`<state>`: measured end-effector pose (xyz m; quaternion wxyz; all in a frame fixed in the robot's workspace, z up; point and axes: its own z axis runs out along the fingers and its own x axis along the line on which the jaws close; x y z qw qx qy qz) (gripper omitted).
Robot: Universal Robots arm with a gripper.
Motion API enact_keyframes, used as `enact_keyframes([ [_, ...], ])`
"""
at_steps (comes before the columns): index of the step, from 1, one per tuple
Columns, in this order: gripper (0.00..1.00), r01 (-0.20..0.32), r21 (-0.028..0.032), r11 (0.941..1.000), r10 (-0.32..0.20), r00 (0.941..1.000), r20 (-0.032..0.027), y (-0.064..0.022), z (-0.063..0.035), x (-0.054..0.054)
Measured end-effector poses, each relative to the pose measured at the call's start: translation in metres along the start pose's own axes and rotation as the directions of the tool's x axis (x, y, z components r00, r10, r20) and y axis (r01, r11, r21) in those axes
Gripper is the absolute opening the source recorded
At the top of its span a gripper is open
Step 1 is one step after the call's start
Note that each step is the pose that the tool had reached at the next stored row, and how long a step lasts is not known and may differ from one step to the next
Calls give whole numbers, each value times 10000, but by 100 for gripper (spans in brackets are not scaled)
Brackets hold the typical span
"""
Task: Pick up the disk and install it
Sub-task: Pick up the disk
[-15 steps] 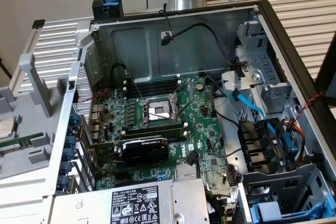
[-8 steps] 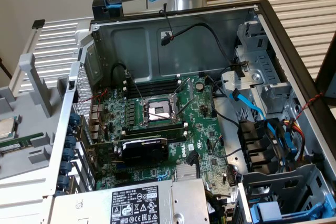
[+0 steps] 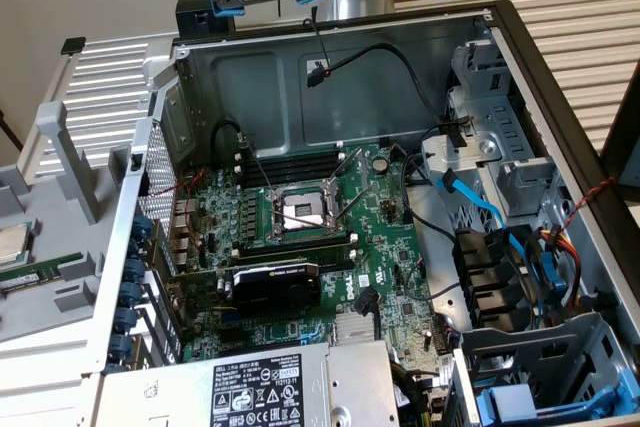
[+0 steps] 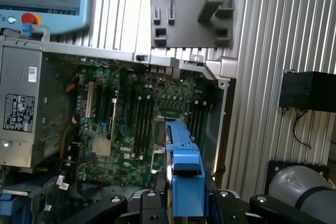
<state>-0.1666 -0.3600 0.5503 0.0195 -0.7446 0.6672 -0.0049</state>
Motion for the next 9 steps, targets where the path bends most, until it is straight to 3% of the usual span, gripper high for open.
enact_keyframes([
  [9, 36, -2, 12, 10000, 2, 10000, 1, -157, 3, 32],
])
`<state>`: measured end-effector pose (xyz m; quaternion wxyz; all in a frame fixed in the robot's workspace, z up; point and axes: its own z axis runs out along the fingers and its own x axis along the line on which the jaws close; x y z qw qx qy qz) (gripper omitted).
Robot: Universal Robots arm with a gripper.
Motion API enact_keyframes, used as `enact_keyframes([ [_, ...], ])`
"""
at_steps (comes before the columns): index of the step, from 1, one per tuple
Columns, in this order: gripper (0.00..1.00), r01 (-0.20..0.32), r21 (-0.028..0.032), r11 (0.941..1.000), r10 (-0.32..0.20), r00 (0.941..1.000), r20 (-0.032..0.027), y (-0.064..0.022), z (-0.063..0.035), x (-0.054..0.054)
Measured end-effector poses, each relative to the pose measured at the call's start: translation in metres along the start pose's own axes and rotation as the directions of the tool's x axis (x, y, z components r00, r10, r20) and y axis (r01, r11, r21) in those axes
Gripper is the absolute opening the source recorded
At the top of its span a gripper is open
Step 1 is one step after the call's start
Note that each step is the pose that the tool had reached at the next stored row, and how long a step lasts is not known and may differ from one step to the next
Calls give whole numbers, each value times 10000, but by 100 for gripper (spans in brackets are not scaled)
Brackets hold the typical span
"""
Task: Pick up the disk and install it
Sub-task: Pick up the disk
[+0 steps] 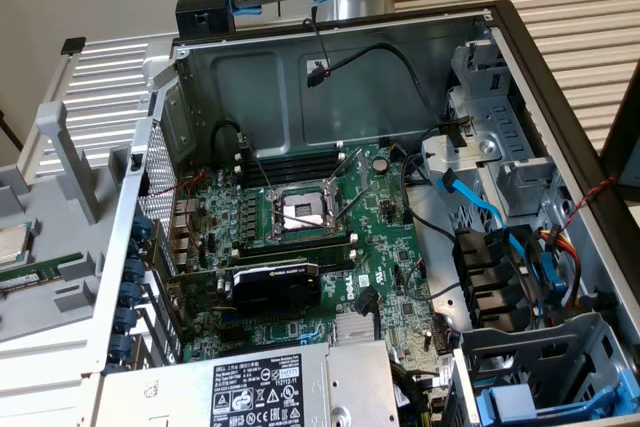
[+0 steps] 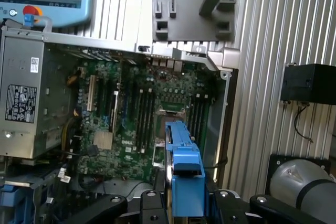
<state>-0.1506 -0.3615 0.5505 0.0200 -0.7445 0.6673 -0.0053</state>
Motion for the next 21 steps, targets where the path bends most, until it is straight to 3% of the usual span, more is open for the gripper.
enact_keyframes([
  [21, 36, -38, 148, 9999, 37, 10000, 52, -119, -2, 207],
])
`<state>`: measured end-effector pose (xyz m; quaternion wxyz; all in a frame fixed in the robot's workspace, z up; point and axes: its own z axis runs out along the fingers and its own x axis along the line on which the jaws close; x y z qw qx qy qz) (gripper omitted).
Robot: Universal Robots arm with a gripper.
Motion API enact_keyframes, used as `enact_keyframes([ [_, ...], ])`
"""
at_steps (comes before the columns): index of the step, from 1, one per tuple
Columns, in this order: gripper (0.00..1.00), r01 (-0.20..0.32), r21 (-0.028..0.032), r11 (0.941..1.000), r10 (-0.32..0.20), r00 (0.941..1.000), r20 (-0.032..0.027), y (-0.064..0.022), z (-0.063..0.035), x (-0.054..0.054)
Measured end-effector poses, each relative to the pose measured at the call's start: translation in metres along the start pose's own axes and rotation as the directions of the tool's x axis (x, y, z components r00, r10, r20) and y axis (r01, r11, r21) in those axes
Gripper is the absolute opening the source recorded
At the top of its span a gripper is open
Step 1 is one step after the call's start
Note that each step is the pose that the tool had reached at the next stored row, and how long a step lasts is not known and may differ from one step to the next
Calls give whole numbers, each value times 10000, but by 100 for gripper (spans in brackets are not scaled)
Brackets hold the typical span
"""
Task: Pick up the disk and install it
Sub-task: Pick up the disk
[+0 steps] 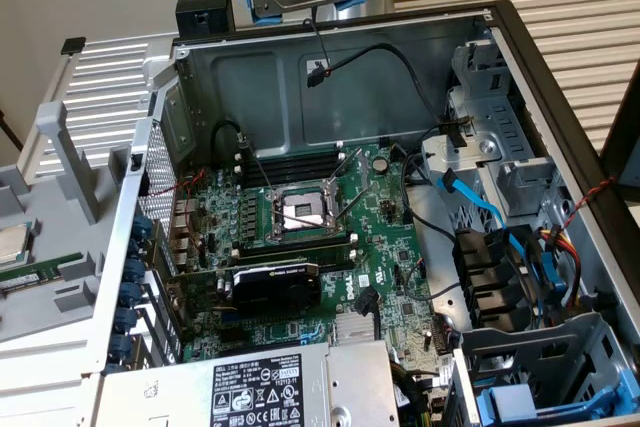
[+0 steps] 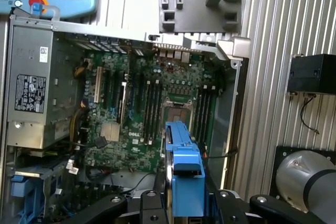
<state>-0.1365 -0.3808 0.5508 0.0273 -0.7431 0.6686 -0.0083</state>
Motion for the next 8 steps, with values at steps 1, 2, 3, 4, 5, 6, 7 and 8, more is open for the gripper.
enact_keyframes([
  [1, 36, -1, 3, 10000, 1, 10000, 2, -9, 0, 7],
  [2, 36, -3, 7, 10000, 3, 10000, 5, -18, 0, 14],
  [3, 36, -4, 10, 10000, 4, 10000, 7, -28, 0, 20],
  [4, 36, -7, 13, 10000, 7, 10000, 10, -37, 0, 26],
  [5, 36, -8, 16, 10000, 8, 10000, 14, -47, 1, 34],
  [6, 36, -10, 20, 10000, 10, 10000, 19, -57, 1, 41],
  [7, 36, -12, 23, 10000, 12, 10000, 25, -66, 2, 48],
  [8, 36, -14, 26, 10000, 14, 10000, 30, -74, 1, 54],
])
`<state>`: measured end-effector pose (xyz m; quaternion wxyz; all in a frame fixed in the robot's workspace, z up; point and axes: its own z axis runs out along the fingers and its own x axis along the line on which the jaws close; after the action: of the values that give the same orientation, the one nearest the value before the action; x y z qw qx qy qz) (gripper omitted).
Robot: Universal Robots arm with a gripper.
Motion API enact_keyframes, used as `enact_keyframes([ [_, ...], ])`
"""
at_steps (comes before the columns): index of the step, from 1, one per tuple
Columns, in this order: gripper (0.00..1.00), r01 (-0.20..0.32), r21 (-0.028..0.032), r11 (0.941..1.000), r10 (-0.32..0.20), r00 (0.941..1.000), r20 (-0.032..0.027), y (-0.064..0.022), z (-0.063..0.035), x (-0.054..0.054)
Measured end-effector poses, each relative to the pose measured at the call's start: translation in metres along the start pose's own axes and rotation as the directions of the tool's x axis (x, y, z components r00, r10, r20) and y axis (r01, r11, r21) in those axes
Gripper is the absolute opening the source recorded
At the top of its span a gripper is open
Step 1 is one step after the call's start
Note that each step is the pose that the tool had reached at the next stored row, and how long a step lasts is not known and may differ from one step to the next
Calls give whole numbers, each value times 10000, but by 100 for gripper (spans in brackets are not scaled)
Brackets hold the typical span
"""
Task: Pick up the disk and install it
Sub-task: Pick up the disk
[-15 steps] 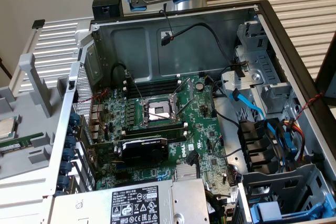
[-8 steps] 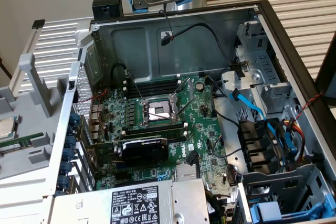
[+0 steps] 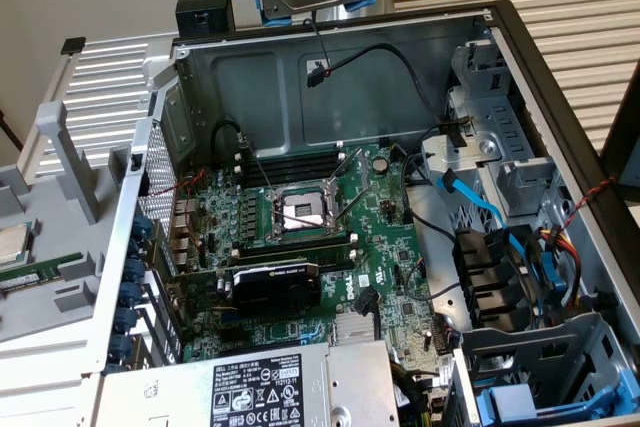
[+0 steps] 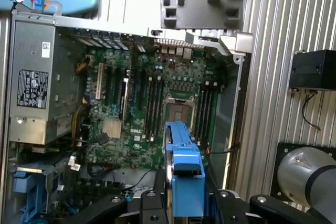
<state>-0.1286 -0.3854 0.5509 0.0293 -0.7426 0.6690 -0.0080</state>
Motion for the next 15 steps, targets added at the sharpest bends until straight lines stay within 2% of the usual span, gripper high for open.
enact_keyframes([
  [6, 36, -14, 14, 10000, 14, 10000, 51, -45, 1, 57],
  [15, 36, -33, 27, 10000, 33, 9998, 171, -114, 2, 155],
])
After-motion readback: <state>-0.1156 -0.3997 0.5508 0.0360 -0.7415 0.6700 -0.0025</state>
